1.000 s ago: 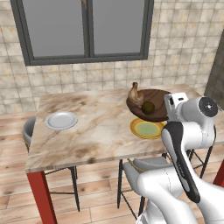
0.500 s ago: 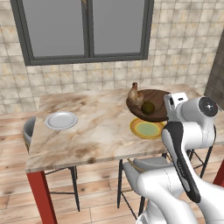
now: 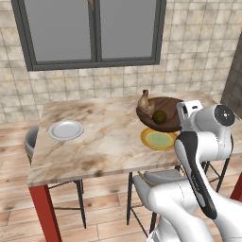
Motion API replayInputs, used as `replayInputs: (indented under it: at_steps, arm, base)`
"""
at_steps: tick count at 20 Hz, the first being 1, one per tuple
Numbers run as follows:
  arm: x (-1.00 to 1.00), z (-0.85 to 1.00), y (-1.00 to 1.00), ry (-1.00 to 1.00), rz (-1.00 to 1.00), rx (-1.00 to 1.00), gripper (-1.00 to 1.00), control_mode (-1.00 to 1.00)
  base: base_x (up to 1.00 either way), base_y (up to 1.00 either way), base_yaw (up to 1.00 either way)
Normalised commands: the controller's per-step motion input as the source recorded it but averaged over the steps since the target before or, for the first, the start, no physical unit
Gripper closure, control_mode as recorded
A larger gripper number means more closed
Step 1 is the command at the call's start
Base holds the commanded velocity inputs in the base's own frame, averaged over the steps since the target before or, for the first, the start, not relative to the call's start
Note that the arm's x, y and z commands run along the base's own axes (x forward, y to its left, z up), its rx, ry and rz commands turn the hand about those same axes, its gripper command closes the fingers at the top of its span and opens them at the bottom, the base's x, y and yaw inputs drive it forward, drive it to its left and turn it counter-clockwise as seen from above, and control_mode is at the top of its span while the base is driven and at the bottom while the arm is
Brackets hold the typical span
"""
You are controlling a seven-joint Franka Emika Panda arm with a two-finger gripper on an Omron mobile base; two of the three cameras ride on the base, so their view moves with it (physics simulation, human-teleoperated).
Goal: Pick the chicken drumstick and avocado from their plates and place them in the bowl. Then put the bowl in the fridge.
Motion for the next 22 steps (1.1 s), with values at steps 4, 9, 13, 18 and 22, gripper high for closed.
replayInputs:
  at_steps: [4,9,13,18,22]
  arm:
    - [0.0,0.0,0.0,0.0,0.0,0.0,1.0,-1.0]
    - [0.0,0.0,0.0,0.0,0.0,0.0,1.0,1.0]
    - [0.0,0.0,0.0,0.0,0.0,0.0,1.0,1.0]
    - [0.0,0.0,0.0,0.0,0.0,0.0,1.0,1.0]
    - [0.0,0.0,0.0,0.0,0.0,0.0,1.0,1.0]
  base:
    - [0.0,0.0,0.0]
    - [0.0,0.0,0.0]
    - [0.0,0.0,0.0]
    - [0.0,0.0,0.0]
    - [-0.02,0.0,0.0]
